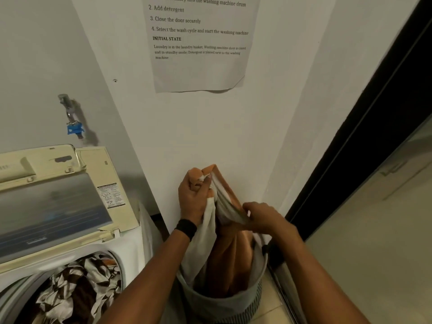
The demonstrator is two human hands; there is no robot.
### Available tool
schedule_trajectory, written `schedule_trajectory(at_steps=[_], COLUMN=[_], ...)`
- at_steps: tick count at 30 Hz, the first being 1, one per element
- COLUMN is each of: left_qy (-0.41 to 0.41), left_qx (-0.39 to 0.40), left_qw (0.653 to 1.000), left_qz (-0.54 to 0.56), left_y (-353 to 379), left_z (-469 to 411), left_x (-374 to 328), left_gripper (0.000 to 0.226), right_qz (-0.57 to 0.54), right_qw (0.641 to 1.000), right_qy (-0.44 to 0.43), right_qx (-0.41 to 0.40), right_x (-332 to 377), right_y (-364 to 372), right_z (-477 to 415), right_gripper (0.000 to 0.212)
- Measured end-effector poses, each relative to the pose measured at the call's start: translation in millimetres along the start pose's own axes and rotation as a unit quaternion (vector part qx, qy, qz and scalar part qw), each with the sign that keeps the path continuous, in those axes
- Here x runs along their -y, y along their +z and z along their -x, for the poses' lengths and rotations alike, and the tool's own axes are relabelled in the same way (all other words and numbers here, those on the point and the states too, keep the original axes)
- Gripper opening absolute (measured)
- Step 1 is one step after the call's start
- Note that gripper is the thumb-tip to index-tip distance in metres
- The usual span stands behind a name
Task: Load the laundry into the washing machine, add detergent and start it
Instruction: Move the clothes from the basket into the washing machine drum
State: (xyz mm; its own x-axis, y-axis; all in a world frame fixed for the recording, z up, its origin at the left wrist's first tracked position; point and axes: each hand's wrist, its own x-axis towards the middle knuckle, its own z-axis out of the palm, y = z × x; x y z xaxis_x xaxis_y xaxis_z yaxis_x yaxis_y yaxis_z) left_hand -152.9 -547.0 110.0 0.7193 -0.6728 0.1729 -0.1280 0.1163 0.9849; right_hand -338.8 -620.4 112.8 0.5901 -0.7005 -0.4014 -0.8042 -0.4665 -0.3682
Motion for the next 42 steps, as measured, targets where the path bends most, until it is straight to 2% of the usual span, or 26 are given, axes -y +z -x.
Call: schedule_trajectory(at_steps=[2, 4, 5, 6, 7, 8, 9, 10, 12, 14, 15, 16, 19, 20, 22, 24, 27, 30, 33, 35, 36, 39, 40, 41, 42], left_qy=[0.005, 0.016, 0.019, 0.015, 0.009, 0.008, 0.011, 0.015, 0.034, 0.046, 0.046, 0.039, 0.033, 0.037, 0.028, 0.017, -0.004, -0.003, 0.009, 0.010, 0.014, 0.026, 0.034, 0.046, 0.049], left_qx=[0.001, 0.002, -0.002, -0.008, -0.011, -0.008, 0.001, 0.019, 0.097, 0.208, 0.239, 0.243, 0.159, 0.137, 0.101, 0.078, 0.022, -0.017, -0.060, -0.083, -0.089, -0.054, -0.037, -0.016, 0.010], left_qw=[1.000, 1.000, 1.000, 1.000, 1.000, 1.000, 1.000, 0.999, 0.994, 0.977, 0.970, 0.969, 0.987, 0.990, 0.994, 0.997, 0.999, 1.000, 0.998, 0.996, 0.996, 0.998, 0.999, 0.999, 0.998], left_qz=[0.001, 0.004, 0.011, 0.020, 0.028, 0.027, 0.023, 0.028, 0.047, 0.023, 0.003, -0.006, 0.006, 0.010, 0.017, 0.016, 0.026, 0.026, 0.022, 0.024, 0.021, 0.013, 0.015, 0.023, 0.036], left_y=[-1, -1, -1, -2, -4, -7, -9, -10, -10, -4, -1, 0, -3, -3, -2, 0, -1, -6, -9, -11, -11, -6, -3, 0, 3], left_z=[-1, -1, 0, 1, 1, 1, 1, 2, 3, 2, 3, 5, 5, 6, 5, 5, 3, -4, -9, -11, -12, -13, -11, -7, -5], left_x=[-4, -6, -6, -6, -5, -5, -5, -8, -16, -21, -21, -22, -20, -19, -15, -12, -10, -8, -7, -4, -3, -1, -3, -6, -10], left_gripper=[0.023, 0.020, 0.020, 0.020, 0.020, 0.020, 0.021, 0.023, 0.038, 0.076, 0.084, 0.079, 0.026, 0.020, 0.023, 0.030, 0.032, 0.031, 0.033, 0.038, 0.037, 0.025, 0.021, 0.021, 0.026], right_qz=[0.081, 0.060, -0.020, -0.167, -0.336, -0.458, -0.523, -0.541, -0.503, -0.432, -0.411, -0.407, -0.447, -0.418, -0.365, -0.314, -0.140, -0.118, -0.098, -0.187, -0.257, -0.471, -0.509, -0.514, -0.497], right_qw=[0.996, 0.989, 0.983, 0.963, 0.916, 0.860, 0.818, 0.802, 0.824, 0.870, 0.883, 0.886, 0.857, 0.856, 0.860, 0.886, 0.920, 0.953, 0.981, 0.972, 0.955, 0.848, 0.817, 0.806, 0.814], right_qy=[0.039, 0.077, 0.079, 0.065, 0.042, 0.021, -0.007, -0.042, -0.117, -0.174, -0.181, -0.173, -0.150, -0.152, -0.144, -0.116, -0.128, -0.019, 0.044, 0.014, -0.028, -0.142, -0.157, -0.165, -0.166], right_qx=[-0.021, -0.115, -0.166, -0.200, -0.214, -0.226, -0.239, -0.249, -0.231, -0.162, -0.139, -0.137, -0.210, -0.264, -0.325, -0.320, -0.343, -0.279, -0.161, -0.140, -0.145, -0.195, -0.221, -0.244, -0.251], right_x=[-10, -17, -21, -21, -16, -7, 6, 19, 46, 63, 66, 65, 64, 61, 57, 53, 31, 3, -23, -30, -24, 15, 28, 39, 48], right_y=[-22, -41, -49, -56, -61, -65, -70, -74, -78, -74, -71, -68, -49, -37, -7, 24, 64, 87, 72, 40, 21, -32, -45, -55, -63], right_z=[4, 4, 2, -1, -1, 0, 2, 2, -1, -7, -11, -16, -17, -16, -11, -4, -6, -4, -3, 0, 4, 16, 13, 7, -1], right_gripper=[0.021, 0.008, 0.013, 0.017, 0.021, 0.025, 0.027, 0.028, 0.025, 0.021, 0.019, 0.016, 0.016, 0.017, 0.014, 0.013, 0.036, 0.035, 0.025, 0.012, 0.009, 0.027, 0.028, 0.029, 0.029])
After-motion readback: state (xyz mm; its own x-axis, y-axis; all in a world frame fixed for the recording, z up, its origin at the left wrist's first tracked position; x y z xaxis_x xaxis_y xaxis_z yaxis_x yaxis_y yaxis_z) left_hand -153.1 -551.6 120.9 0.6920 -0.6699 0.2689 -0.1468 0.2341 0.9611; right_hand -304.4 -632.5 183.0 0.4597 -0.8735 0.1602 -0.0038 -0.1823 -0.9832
